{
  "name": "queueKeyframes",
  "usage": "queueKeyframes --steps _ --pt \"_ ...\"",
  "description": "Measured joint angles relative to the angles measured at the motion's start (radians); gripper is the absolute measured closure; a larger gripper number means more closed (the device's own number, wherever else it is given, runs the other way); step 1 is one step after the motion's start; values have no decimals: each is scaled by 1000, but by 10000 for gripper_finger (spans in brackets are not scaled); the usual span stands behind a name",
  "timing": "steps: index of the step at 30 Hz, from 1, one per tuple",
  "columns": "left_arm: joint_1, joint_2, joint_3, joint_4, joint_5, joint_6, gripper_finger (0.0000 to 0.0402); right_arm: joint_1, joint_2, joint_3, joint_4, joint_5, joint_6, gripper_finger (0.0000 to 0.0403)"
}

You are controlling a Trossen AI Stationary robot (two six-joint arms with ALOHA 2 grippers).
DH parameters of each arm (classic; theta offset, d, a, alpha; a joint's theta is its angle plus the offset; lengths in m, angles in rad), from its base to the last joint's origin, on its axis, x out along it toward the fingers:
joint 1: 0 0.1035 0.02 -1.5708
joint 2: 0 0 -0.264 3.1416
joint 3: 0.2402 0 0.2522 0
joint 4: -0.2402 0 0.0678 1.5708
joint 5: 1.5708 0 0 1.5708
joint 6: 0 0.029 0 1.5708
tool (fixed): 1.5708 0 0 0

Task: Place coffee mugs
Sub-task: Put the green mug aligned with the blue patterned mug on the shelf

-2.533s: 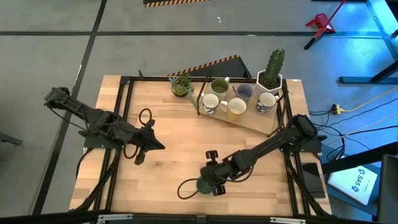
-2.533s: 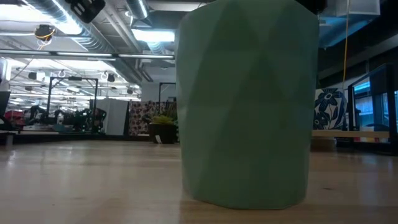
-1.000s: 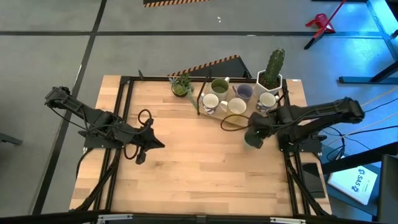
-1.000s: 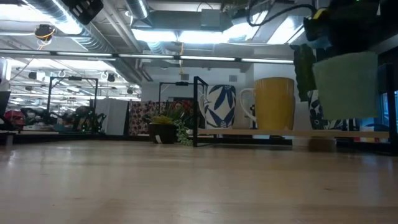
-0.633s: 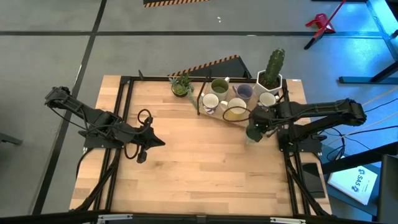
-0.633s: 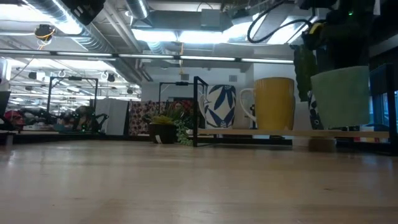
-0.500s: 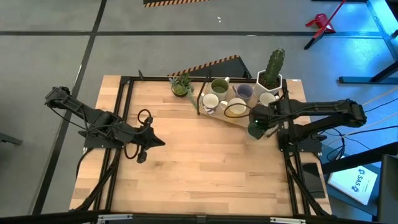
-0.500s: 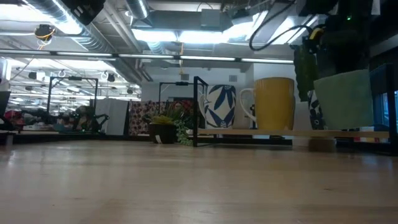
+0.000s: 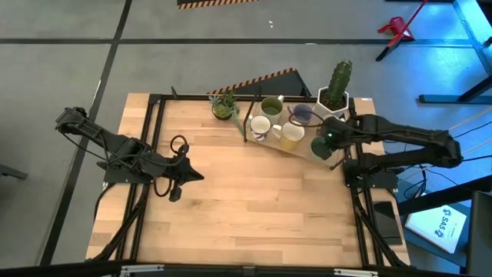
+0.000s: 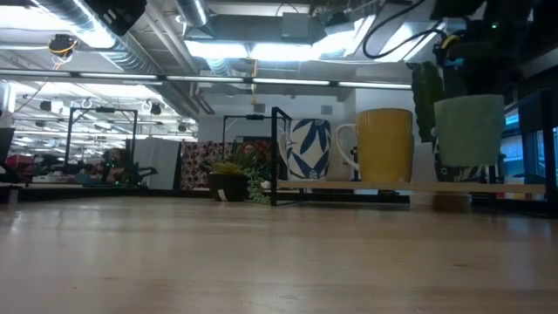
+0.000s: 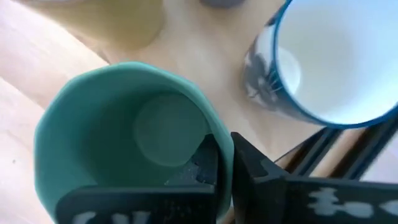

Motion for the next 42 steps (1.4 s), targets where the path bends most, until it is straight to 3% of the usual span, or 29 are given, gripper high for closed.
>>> queueKeyframes --steps 11,31,42 --pt "0 0 0 0 0 0 401 0 -29 -144 132 -35 34 403" --pt "1 0 0 0 -32 1 401 0 -93 -151 47 10 83 403" --pt "27 0 0 7 -41 -8 401 -67 -90 -151 67 12 74 403"
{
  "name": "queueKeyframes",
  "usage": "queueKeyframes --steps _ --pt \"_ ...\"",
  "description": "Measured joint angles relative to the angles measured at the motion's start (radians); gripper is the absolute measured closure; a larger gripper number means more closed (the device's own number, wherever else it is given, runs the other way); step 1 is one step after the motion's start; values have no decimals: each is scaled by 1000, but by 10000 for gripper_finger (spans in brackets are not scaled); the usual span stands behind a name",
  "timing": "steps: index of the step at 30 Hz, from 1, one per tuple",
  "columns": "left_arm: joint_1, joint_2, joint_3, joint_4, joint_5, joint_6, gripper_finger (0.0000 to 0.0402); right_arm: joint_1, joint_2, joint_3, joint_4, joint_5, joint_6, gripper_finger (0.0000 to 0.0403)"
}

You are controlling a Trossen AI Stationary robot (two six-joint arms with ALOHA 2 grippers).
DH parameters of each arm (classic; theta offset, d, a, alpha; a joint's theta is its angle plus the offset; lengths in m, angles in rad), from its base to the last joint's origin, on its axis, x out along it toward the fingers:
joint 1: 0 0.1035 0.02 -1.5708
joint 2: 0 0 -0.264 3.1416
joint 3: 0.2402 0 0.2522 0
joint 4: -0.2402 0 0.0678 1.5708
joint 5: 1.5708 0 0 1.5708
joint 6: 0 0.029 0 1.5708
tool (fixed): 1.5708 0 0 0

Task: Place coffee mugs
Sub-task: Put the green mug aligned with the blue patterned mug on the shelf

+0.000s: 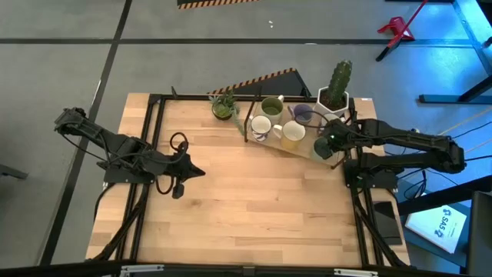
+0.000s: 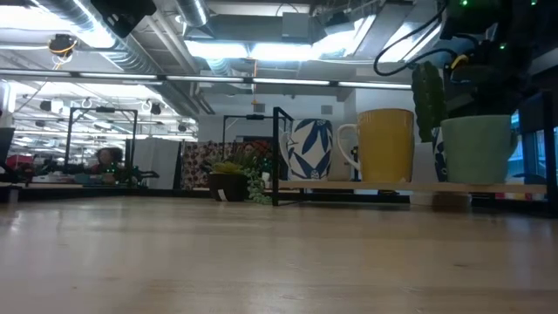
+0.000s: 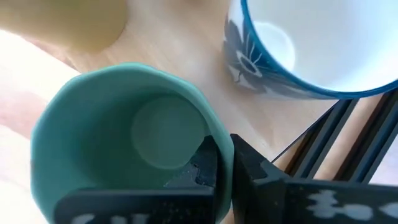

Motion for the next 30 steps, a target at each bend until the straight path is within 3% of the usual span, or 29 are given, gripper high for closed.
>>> queueKeyframes --steps 17,30 --pt "0 0 0 -1 -4 0 401 -30 0 2 1 22 11 393" --pt "0 0 0 5 -9 -2 397 -29 0 4 6 51 0 299"
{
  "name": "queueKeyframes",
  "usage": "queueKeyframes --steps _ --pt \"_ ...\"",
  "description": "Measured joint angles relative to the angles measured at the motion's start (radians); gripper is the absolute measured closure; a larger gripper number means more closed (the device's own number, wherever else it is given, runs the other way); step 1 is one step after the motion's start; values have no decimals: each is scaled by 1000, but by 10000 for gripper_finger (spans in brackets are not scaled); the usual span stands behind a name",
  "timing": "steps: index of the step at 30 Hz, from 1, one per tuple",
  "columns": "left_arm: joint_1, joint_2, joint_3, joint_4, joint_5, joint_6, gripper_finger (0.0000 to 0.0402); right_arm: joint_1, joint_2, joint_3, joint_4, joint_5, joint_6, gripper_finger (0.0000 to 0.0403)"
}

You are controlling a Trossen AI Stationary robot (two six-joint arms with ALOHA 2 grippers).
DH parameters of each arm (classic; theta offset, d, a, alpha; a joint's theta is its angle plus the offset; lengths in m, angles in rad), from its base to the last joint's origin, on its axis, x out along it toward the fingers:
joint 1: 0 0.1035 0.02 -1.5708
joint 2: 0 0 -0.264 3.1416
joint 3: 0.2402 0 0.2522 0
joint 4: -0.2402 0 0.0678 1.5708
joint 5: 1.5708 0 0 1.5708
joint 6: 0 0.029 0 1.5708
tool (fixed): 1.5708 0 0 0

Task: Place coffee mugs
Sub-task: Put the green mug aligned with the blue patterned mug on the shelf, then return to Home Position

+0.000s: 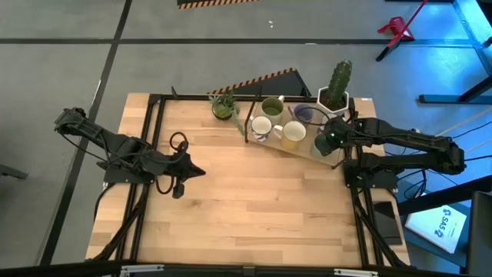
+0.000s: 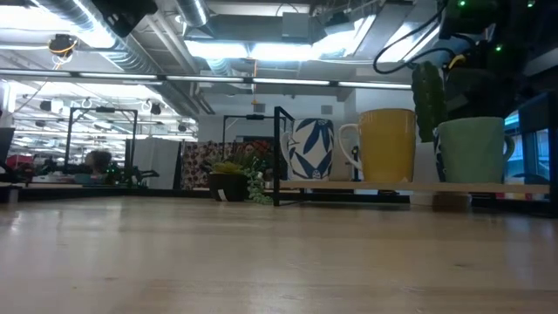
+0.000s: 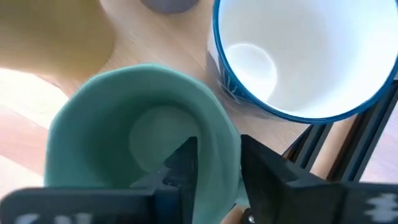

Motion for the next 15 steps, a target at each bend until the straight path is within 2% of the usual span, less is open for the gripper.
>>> queueKeyframes --steps 5,9,12,15 --pt "0 -8 23 19 -18 -52 380 0 -5 38 7 -2 -29 282" --pt "0 -26 96 18 44 -32 375 0 -15 137 -28 -2 -92 281" --pt "-1 -52 168 12 102 22 375 0 -25 227 -24 -3 -179 281" --pt "-1 -84 249 -14 111 70 374 23 -47 330 34 -13 -314 281"
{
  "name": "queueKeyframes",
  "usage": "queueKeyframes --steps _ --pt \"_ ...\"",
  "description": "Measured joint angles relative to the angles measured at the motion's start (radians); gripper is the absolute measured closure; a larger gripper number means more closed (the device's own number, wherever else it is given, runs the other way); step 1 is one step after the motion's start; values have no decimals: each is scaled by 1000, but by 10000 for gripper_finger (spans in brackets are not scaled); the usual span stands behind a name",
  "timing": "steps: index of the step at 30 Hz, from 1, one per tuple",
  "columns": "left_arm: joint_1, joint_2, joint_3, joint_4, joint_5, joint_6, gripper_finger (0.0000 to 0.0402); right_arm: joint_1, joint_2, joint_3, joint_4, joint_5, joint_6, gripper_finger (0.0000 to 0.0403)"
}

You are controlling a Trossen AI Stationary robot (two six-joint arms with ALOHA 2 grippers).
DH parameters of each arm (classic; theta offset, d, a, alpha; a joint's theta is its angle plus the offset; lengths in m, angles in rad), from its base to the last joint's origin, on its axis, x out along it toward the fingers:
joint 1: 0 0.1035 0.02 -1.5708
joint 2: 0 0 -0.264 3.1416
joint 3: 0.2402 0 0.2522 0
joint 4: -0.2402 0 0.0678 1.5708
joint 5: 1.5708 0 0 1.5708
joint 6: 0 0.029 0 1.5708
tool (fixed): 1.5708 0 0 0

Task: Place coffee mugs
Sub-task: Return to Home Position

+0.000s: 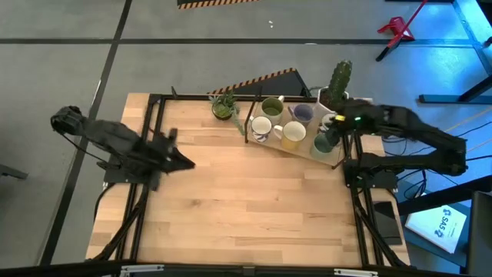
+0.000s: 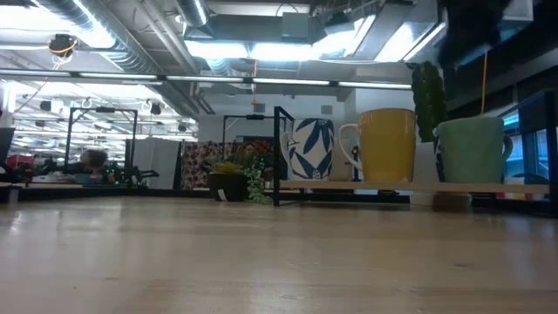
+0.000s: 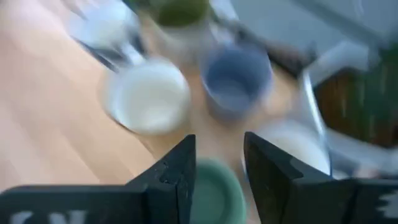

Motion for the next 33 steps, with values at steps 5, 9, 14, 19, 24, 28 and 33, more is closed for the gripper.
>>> queueKeyframes --steps 5,9,14,19,24,28,33 --pt "0 -73 84 -27 -4 111 374 177 -32 98 284 -41 -266 281" --pt "0 -144 88 -10 -8 72 374 384 -49 85 504 -40 -514 281" --pt "0 -250 88 -94 -1 49 374 627 -76 1 479 238 -627 281" --pt "0 -349 35 -191 -84 -33 374 803 -143 -168 540 569 -602 281" --pt "0 -461 -70 -146 -28 -27 374 960 -257 -282 656 627 -637 281" --pt "0 -576 -166 -72 -29 -10 374 1061 -397 -289 667 675 -692 281" --pt "0 -748 -270 26 -27 9 374 1130 -537 -293 660 676 -792 281"
